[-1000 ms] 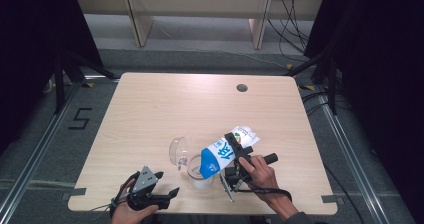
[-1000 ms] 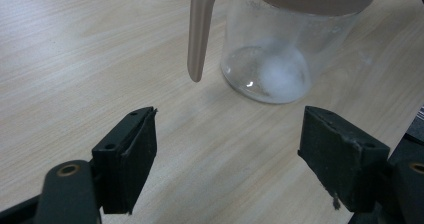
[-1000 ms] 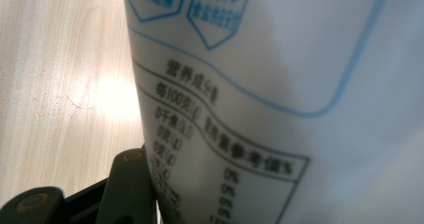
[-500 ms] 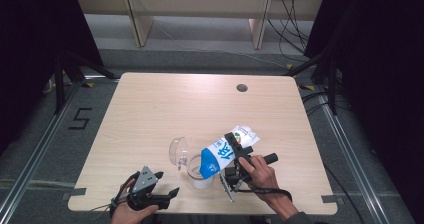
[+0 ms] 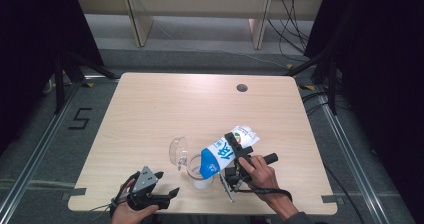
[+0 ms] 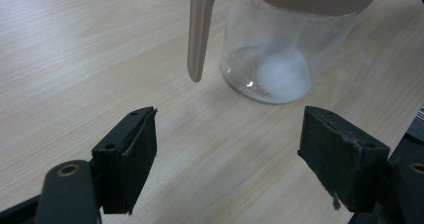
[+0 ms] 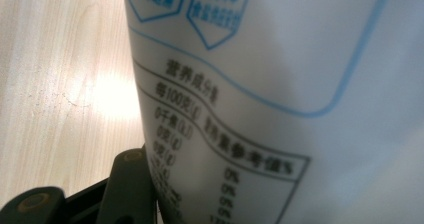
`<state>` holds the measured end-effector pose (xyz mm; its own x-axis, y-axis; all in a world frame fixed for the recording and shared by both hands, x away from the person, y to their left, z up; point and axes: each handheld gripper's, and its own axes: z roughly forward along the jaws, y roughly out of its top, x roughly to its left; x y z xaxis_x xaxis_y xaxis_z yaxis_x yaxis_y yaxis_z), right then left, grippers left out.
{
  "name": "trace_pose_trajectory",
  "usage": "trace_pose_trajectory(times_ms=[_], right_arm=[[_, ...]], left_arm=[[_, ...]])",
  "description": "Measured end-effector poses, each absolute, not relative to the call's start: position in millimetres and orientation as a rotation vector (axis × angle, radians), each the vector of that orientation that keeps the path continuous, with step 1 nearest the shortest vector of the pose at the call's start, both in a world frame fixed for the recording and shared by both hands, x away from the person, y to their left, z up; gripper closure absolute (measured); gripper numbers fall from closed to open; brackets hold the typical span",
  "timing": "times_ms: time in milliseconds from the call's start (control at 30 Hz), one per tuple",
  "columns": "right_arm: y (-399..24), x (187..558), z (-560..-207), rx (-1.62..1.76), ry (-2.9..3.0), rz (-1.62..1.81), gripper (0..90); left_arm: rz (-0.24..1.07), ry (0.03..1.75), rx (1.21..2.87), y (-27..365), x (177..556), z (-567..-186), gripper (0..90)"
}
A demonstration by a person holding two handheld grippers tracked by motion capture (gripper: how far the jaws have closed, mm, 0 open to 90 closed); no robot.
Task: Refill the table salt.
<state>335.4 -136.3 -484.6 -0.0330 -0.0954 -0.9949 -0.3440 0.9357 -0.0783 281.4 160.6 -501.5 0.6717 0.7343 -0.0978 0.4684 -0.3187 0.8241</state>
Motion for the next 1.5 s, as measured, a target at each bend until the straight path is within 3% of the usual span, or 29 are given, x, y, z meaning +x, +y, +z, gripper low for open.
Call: trace_pose_trajectory(times_ms=[1500], right_arm=[[-134.6,335.8,-478.9,-0.416,1.559,0.159,50.5]], left_arm=[[0.37,0.933,1.977,160.6,281.3,-501.4,22.6]])
